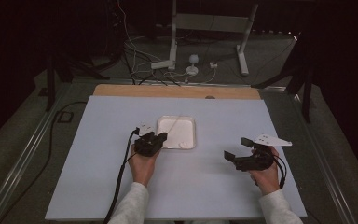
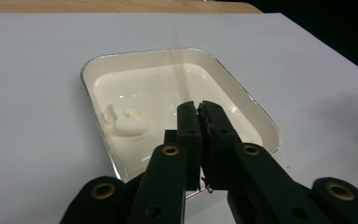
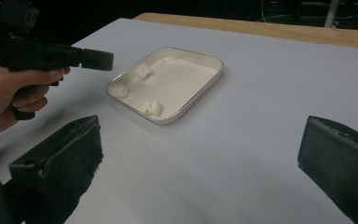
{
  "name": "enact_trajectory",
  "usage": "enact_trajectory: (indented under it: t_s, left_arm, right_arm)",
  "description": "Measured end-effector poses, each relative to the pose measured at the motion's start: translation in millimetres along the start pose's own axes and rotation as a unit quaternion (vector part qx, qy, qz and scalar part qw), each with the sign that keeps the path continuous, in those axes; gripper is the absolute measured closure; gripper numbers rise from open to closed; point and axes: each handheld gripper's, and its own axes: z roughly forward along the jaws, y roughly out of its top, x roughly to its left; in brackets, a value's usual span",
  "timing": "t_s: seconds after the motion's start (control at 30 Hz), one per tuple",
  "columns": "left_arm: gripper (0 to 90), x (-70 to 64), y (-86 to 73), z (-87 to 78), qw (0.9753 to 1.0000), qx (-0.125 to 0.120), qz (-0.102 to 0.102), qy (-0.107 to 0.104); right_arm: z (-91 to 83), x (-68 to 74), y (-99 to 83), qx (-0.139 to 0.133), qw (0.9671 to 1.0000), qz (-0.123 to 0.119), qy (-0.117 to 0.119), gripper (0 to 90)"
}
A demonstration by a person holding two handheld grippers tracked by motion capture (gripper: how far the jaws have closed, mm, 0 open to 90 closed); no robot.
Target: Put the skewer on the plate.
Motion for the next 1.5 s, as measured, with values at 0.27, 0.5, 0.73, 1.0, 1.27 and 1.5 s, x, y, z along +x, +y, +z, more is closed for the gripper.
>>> enact_trajectory:
  t_s: [0.27,0.5,0.73,1.0,1.27,1.5]
  left_arm:
    - [85.8,-1.2,-1.9,7.1,0.9999,0.010,0.000,0.006]
    - [57.3,-0.8,2.2,-4.7,0.9997,-0.015,0.008,-0.015]
    - [33.2,2.2,9.6,-36.1,0.9981,-0.045,0.025,-0.034]
    - [15.2,16.6,11.4,-77.5,0.9964,-0.068,0.038,-0.034]
    - [0.7,35.0,1.2,-107.7,0.9951,-0.083,0.050,-0.018]
    - [0.6,51.0,-14.9,-130.9,0.9931,-0.103,0.057,-0.001]
  right_arm:
    - [-0.1,0.9,-0.1,0.001,1.0000,-0.003,-0.003,0.0]
    - [-2.3,0.0,-0.7,-0.001,1.0000,0.000,-0.004,0.0]
    - [-5.0,1.9,-3.3,-0.003,0.9999,-0.005,-0.010,0.0]
    - [-9.7,6.9,-7.3,-0.012,0.9998,-0.012,-0.010,0.0]
    - [-17.4,8.4,-12.5,-0.027,0.9995,-0.011,-0.012,0.0]
    - [-22.4,7.2,-19.8,-0.035,0.9992,-0.013,-0.013,0.0]
